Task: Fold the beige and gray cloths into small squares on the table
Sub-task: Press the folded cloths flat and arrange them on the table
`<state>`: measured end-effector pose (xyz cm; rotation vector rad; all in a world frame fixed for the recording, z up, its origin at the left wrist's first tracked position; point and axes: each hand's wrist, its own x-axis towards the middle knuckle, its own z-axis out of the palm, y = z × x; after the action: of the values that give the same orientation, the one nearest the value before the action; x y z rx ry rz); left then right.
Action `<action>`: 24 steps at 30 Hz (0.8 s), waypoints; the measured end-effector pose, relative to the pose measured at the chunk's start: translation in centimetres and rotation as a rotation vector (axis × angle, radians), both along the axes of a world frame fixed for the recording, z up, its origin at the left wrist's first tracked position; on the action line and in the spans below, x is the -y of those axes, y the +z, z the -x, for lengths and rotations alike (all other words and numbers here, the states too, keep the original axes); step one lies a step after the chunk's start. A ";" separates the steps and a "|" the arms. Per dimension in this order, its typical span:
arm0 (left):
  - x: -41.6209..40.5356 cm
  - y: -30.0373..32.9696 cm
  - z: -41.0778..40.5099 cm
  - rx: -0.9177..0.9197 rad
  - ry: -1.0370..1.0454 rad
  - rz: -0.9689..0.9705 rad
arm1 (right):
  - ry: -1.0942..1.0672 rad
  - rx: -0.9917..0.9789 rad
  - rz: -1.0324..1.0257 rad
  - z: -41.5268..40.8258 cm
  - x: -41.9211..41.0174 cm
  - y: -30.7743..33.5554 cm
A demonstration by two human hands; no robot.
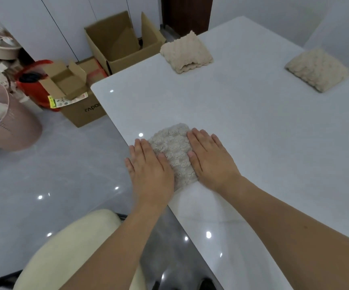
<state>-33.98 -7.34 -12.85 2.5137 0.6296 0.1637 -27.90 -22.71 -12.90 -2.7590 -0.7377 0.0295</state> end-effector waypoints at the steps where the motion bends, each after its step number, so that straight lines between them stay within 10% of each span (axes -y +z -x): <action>1: -1.3 0.5 -0.3 0.002 -0.044 -0.017 | -0.087 -0.013 -0.073 0.5 -0.2 0.0; 10: -9.3 3.6 -8.5 -0.065 -0.709 0.546 | -0.912 -0.108 -0.963 6.9 -7.9 1.7; 19: -8.6 2.5 -10.1 -0.136 -0.942 0.625 | -1.042 0.001 -0.825 5.7 -11.2 1.2; 24: -8.9 1.8 -10.4 -0.098 -1.140 0.277 | -1.073 -0.004 -0.559 5.3 -11.6 0.9</action>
<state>-23.57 1.60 -11.03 2.2312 -0.7369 -0.4314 -33.20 -11.12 -12.03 -2.2482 0.6900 -0.3296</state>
